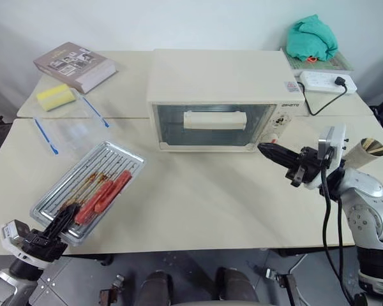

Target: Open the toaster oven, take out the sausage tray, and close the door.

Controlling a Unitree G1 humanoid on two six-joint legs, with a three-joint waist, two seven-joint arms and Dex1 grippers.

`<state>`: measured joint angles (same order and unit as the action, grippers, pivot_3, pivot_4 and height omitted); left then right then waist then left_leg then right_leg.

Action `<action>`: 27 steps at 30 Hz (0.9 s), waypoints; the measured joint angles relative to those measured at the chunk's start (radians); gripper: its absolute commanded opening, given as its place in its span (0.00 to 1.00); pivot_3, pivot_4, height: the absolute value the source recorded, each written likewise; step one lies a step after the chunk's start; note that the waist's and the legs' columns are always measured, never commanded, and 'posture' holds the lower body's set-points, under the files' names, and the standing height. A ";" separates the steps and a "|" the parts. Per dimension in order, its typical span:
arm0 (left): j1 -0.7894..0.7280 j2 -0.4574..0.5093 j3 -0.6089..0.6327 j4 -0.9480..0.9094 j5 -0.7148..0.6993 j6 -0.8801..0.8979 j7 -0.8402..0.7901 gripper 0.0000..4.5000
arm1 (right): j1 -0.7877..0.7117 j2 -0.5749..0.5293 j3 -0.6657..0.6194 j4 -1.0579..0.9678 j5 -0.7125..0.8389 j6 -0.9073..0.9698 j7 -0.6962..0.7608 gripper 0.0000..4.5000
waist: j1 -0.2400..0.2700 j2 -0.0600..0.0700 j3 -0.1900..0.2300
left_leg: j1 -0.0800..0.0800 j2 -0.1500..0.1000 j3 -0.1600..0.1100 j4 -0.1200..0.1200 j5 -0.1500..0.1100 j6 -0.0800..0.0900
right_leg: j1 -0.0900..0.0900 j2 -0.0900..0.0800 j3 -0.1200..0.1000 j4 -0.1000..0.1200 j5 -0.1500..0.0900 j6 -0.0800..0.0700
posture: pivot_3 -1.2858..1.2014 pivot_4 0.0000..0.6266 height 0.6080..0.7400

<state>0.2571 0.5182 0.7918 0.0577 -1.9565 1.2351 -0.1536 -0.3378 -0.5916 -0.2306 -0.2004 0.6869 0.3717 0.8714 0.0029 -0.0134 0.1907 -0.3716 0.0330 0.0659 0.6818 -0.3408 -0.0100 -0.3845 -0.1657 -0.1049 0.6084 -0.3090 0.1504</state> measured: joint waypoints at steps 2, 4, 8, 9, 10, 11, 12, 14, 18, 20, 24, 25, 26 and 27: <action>-0.016 0.046 -0.043 -0.006 0.000 0.023 -0.019 0.00 | 0.000 -0.001 -0.004 -0.009 -0.001 0.001 -0.012 0.00 | 0.001 0.000 0.000 | 0.000 0.000 0.000 0.000 0.000 0.000 | 0.000 0.000 0.000 0.000 0.000 0.000 | 0.52 0.24 1.00; -0.017 0.082 -0.084 -0.011 0.000 0.040 -0.036 0.00 | 0.023 -0.012 -0.007 -0.027 -0.001 0.003 -0.008 0.00 | -0.002 0.000 0.000 | 0.000 0.000 0.001 -0.001 -0.001 0.000 | -0.001 0.000 0.000 0.000 0.000 0.000 | 0.52 0.24 1.00; -0.059 0.169 -0.211 -0.024 0.000 0.077 -0.056 0.00 | 0.136 -0.091 -0.011 -0.074 -0.074 -0.069 0.068 0.04 | 0.002 0.000 0.000 | -0.003 -0.001 0.004 -0.003 -0.002 0.000 | -0.005 0.000 0.000 0.003 0.000 0.000 | 0.52 0.24 1.00; -0.086 0.192 -0.254 -0.025 0.000 0.084 -0.056 0.00 | 0.173 -0.107 -0.017 -0.090 -0.099 -0.110 0.094 0.08 | 0.001 0.000 0.000 | -0.003 -0.001 0.006 -0.003 -0.002 0.000 | -0.006 0.000 0.000 0.003 0.000 0.000 | 0.52 0.24 1.00; -0.139 0.221 -0.323 -0.027 0.000 0.092 -0.052 0.00 | 0.233 -0.119 -0.028 -0.120 -0.116 -0.160 0.132 0.14 | 0.006 0.000 0.000 | -0.003 -0.001 0.006 -0.003 -0.002 0.000 | -0.006 0.000 0.000 0.003 0.000 0.001 | 0.52 0.24 1.00; -0.184 0.233 -0.373 -0.027 0.000 0.094 -0.043 0.00 | 0.275 -0.120 -0.041 -0.140 -0.122 -0.197 0.157 0.18 | 0.008 0.000 0.000 | -0.003 -0.001 0.006 -0.003 -0.002 0.000 | -0.006 0.000 0.000 0.003 0.000 0.001 | 0.52 0.24 1.00; -0.208 0.236 -0.399 -0.028 0.000 0.094 -0.038 0.00 | 0.294 -0.120 -0.044 -0.150 -0.128 -0.216 0.170 0.26 | 0.010 0.000 0.000 | -0.003 -0.001 0.007 -0.003 -0.002 0.000 | -0.006 0.000 0.000 0.002 0.000 0.001 | 0.52 0.24 1.00; -0.268 0.247 -0.469 -0.024 0.000 0.093 -0.020 0.00 | 0.346 -0.128 -0.066 -0.173 -0.139 -0.269 0.199 0.39 | 0.010 0.000 0.000 | -0.003 -0.001 0.009 -0.002 -0.002 0.000 | -0.006 0.000 0.001 0.002 0.000 0.001 | 0.52 0.24 1.00; -0.461 0.262 -0.632 0.036 0.035 0.102 0.032 0.00 | 0.549 -0.145 -0.153 -0.226 -0.156 -0.324 0.238 0.70 | 0.025 0.000 0.000 | -0.002 0.000 0.009 -0.002 -0.001 0.000 | -0.005 0.000 0.000 0.002 0.000 0.001 | 0.52 0.24 1.00; -0.546 0.257 -0.689 0.057 0.064 0.108 0.050 0.00 | 0.620 -0.145 -0.183 -0.254 -0.157 -0.330 0.244 0.85 | 0.024 0.000 0.000 | -0.002 0.000 0.011 -0.001 0.000 0.000 | -0.005 0.000 0.002 0.002 0.000 0.001 | 0.52 0.24 1.00; -0.650 0.217 -0.755 0.122 0.119 0.114 0.076 0.00 | 0.700 -0.138 -0.222 -0.314 -0.157 -0.331 0.221 0.99 | 0.020 0.000 0.000 | 0.001 0.000 0.012 -0.001 0.000 0.000 | -0.004 0.000 0.003 0.002 0.000 0.001 | 0.52 0.24 1.00; -0.665 0.209 -0.768 0.132 0.130 0.120 0.077 0.00 | 0.716 -0.134 -0.226 -0.326 -0.157 -0.331 0.213 0.99 | 0.018 0.000 0.000 | 0.001 0.000 0.012 -0.002 0.000 0.000 | -0.004 0.000 0.003 0.002 0.000 0.001 | 0.52 0.24 1.00; -0.683 0.197 -0.780 0.148 0.146 0.131 0.077 0.00 | 0.730 -0.127 -0.232 -0.340 -0.157 -0.331 0.202 0.99 | 0.017 0.000 0.000 | 0.001 0.000 0.013 -0.002 0.000 0.000 | -0.005 0.000 0.003 0.003 0.000 0.001 | 0.52 0.24 1.00; -0.691 0.189 -0.786 0.155 0.159 0.134 0.077 0.00 | 0.743 -0.123 -0.235 -0.353 -0.157 -0.331 0.194 0.99 | 0.017 0.000 0.000 | 0.000 0.000 0.013 -0.002 0.000 0.000 | -0.005 0.000 0.003 0.003 0.000 0.001 | 0.52 0.24 1.00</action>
<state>-0.4343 0.7069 0.0059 0.2123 -1.7972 1.3690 -0.0763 0.4054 -0.7143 -0.4656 -0.5531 0.5300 0.0412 1.0658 0.0203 -0.0137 0.1905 -0.3712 0.0328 0.0785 0.6798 -0.3409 -0.0100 -0.3899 -0.1654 -0.1022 0.6110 -0.3086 0.1513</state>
